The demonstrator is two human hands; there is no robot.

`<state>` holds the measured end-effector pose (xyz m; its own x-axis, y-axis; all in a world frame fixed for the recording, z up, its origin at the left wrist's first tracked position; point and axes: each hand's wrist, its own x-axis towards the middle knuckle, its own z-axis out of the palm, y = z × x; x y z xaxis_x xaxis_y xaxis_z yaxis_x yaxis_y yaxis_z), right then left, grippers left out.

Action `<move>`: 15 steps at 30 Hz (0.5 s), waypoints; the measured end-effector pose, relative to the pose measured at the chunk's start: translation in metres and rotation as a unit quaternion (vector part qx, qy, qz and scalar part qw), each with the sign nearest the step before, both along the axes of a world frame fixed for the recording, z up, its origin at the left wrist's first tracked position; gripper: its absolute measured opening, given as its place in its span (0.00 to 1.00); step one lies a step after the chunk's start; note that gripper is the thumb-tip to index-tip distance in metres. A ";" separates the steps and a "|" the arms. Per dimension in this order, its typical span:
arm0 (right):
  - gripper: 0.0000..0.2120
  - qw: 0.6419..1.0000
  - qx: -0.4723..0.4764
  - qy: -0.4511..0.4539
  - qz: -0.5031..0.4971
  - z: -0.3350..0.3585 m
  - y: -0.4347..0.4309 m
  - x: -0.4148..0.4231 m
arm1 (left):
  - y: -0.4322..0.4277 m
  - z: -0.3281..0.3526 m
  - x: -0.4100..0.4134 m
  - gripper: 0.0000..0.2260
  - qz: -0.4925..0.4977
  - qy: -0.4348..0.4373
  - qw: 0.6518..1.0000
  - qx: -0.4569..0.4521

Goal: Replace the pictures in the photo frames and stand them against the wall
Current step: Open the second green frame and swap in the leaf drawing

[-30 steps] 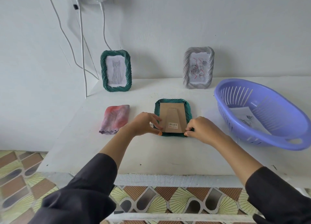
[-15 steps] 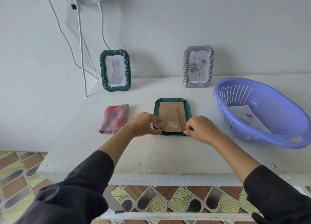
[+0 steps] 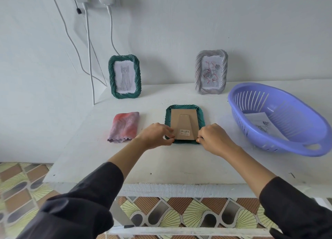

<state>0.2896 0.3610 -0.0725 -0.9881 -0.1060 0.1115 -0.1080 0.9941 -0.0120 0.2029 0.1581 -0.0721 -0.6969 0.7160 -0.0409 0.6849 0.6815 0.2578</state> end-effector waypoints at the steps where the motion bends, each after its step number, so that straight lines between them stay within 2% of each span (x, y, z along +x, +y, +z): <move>1: 0.13 1.000 0.007 0.001 0.003 -0.001 0.000 0.000 | 0.000 0.000 0.001 0.12 -0.001 0.003 1.000 -0.002; 15: 0.13 1.000 0.015 0.022 0.016 -0.008 0.002 0.000 | 0.002 -0.002 0.009 0.12 -0.001 0.040 0.999 0.022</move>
